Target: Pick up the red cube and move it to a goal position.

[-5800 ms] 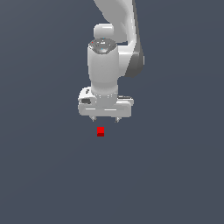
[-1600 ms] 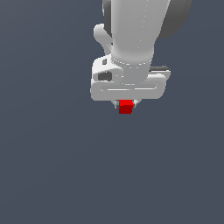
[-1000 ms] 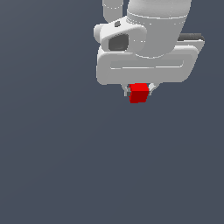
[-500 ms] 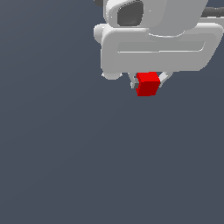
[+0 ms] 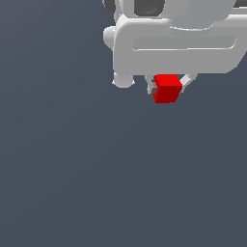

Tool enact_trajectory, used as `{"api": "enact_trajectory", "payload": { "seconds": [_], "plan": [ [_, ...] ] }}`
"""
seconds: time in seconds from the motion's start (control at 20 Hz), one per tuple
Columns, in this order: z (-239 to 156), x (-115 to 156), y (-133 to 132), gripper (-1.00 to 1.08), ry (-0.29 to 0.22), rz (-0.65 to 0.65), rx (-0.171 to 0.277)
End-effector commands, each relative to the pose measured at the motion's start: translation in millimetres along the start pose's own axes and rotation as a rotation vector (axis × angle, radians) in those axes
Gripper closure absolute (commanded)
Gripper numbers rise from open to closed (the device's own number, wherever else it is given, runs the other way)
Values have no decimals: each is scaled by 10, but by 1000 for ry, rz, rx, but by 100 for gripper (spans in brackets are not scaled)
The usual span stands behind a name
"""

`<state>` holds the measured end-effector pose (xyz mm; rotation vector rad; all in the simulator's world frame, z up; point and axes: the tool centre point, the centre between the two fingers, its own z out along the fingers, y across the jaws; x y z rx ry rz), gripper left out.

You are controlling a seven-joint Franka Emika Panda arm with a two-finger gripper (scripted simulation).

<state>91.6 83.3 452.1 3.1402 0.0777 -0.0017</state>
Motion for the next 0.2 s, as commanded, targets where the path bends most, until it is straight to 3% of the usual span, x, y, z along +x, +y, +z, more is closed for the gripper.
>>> {"api": "enact_trajectory", "payload": {
  "seconds": [0.0,0.15],
  "plan": [
    [-16,6,-2,108,1,0,0],
    [-18,8,-3,108,1,0,0]
  ]
}}
